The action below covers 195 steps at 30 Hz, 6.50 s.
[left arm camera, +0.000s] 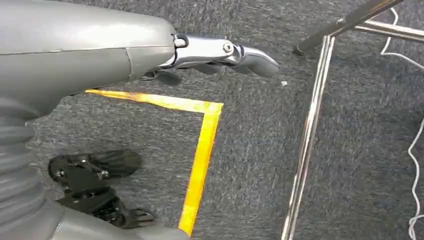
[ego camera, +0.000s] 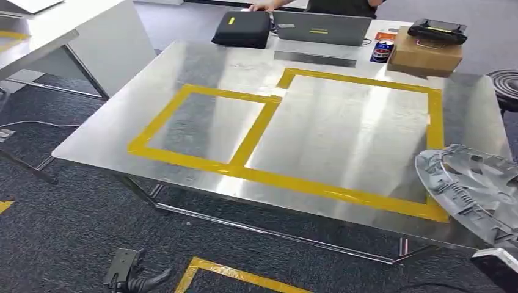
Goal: Take the parts from the cabinet and place them on the table.
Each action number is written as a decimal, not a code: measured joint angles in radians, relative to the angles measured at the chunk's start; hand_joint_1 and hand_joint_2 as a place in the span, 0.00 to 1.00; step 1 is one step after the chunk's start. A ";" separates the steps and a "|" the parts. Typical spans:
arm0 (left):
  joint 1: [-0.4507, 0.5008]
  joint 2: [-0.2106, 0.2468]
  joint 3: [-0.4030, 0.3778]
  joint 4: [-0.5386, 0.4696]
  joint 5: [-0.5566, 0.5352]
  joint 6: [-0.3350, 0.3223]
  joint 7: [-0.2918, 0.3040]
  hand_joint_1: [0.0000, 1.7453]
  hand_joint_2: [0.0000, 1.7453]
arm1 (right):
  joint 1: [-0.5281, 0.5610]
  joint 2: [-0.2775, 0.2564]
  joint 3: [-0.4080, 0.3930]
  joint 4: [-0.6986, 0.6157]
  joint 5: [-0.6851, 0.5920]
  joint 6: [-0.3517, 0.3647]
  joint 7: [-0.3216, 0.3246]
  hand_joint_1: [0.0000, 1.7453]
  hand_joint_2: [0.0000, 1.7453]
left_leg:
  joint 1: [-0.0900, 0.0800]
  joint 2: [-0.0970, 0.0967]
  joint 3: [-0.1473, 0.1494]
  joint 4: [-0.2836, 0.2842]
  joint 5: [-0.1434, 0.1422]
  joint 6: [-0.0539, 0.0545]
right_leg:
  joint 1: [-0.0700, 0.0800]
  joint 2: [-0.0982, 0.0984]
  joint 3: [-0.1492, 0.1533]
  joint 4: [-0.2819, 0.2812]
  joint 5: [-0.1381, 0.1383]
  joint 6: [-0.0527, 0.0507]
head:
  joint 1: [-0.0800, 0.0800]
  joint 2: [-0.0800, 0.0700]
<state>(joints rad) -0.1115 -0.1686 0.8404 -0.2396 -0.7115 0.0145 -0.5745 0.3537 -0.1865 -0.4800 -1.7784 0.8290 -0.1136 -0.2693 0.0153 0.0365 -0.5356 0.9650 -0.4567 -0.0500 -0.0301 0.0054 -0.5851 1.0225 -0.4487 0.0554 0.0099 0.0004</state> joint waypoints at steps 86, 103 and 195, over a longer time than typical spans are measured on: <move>-0.068 -0.025 -0.136 0.000 -0.095 -0.037 0.098 0.00 1.00 | -0.557 -0.225 1.148 0.532 0.179 0.036 0.039 1.00 1.00 | -0.003 0.005 0.001 0.002 0.008 0.014 | -0.002 0.009 0.007 -0.017 0.021 0.010 | 0.000 0.000; -0.047 -0.013 -0.131 0.000 -0.060 -0.035 0.071 0.00 1.00 | -0.382 -0.349 0.780 0.490 -0.003 0.080 0.170 1.00 1.00 | -0.005 -0.002 -0.007 0.002 0.011 0.024 | -0.004 -0.003 0.013 -0.029 0.025 0.016 | 0.000 0.000; -0.039 -0.008 -0.134 0.000 -0.043 -0.013 0.065 0.00 0.00 | -0.344 -0.418 0.778 0.316 0.100 0.112 0.134 0.00 1.00 | -0.009 -0.003 -0.019 0.002 0.016 0.032 | -0.008 -0.002 0.005 -0.039 0.032 0.025 | 0.000 0.000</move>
<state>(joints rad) -0.1506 -0.1762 0.7061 -0.2396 -0.7542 0.0011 -0.5093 0.0101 -0.6050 0.2976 -1.4626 0.9293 -0.0012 -0.1350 0.0063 0.0334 -0.5550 0.9671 -0.4408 -0.0178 -0.0377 0.0035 -0.5803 0.9839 -0.4166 0.0805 0.0099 0.0004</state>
